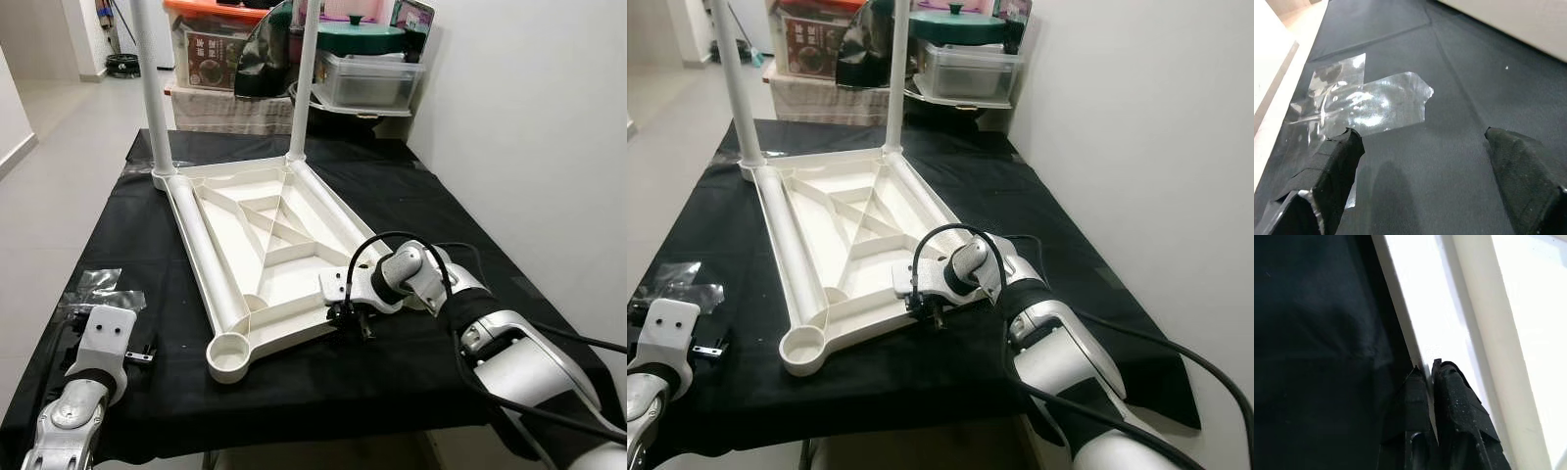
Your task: Building children table
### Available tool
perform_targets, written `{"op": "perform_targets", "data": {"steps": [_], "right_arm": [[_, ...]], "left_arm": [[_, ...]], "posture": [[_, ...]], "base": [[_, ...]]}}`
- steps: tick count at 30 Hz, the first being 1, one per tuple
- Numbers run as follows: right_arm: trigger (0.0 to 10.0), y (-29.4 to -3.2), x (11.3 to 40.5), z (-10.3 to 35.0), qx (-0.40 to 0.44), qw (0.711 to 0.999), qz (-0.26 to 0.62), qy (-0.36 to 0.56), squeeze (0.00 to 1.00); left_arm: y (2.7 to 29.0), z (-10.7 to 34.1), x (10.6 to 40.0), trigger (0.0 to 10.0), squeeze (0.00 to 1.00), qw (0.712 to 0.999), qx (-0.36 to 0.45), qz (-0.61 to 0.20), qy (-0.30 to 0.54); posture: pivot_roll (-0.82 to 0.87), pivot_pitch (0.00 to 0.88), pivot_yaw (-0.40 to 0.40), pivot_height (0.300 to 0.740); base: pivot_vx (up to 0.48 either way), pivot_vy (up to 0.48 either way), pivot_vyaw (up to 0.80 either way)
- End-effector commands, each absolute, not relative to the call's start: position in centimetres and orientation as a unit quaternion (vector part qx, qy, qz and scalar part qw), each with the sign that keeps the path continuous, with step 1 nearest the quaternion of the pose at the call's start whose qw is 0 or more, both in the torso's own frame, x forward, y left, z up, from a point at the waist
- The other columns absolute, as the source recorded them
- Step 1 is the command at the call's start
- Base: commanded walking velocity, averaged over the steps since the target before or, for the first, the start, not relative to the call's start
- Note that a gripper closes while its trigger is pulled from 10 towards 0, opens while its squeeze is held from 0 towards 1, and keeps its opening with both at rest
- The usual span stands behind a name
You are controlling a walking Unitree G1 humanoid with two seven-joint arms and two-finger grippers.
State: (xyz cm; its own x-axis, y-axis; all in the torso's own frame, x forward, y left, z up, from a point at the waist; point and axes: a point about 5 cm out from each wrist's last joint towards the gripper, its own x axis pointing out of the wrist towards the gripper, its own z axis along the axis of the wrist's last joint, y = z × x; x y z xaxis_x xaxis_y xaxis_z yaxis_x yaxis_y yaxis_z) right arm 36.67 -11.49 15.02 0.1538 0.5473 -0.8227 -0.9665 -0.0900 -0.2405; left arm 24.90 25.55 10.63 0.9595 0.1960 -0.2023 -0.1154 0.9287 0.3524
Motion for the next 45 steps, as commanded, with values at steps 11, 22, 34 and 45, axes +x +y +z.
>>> {"op": "perform_targets", "data": {"steps": [11,22,34,45], "right_arm": [[10.0,-11.6,35.3,12.6,-0.387,0.601,0.631,0.303,0.6],[10.0,-9.5,36.6,13.3,-0.285,0.717,0.555,0.313,0.64],[10.0,-10.8,35.8,10.8,-0.329,0.71,0.529,0.328,0.32],[0.0,-12.2,35.7,10.3,-0.342,0.697,0.508,0.374,0.0]], "left_arm": [[24.9,9.9,24.9,10.0,0.0,0.974,0.174,0.069,0.127],[24.9,9.8,24.7,10.0,0.0,0.974,0.174,0.071,0.128],[24.9,9.6,24.7,10.0,0.0,0.973,0.176,0.07,0.13],[24.8,9.5,24.7,10.0,0.0,0.973,0.177,0.069,0.132]], "posture": [[0.1,0.0,-0.137,0.74],[0.1,0.0,-0.144,0.74],[0.1,0.0,-0.143,0.74],[0.1,0.0,-0.143,0.74]], "base": [[0.0,0.0,0.0],[0.0,0.0,0.0],[0.0,0.0,0.0],[0.0,0.0,0.0]]}}
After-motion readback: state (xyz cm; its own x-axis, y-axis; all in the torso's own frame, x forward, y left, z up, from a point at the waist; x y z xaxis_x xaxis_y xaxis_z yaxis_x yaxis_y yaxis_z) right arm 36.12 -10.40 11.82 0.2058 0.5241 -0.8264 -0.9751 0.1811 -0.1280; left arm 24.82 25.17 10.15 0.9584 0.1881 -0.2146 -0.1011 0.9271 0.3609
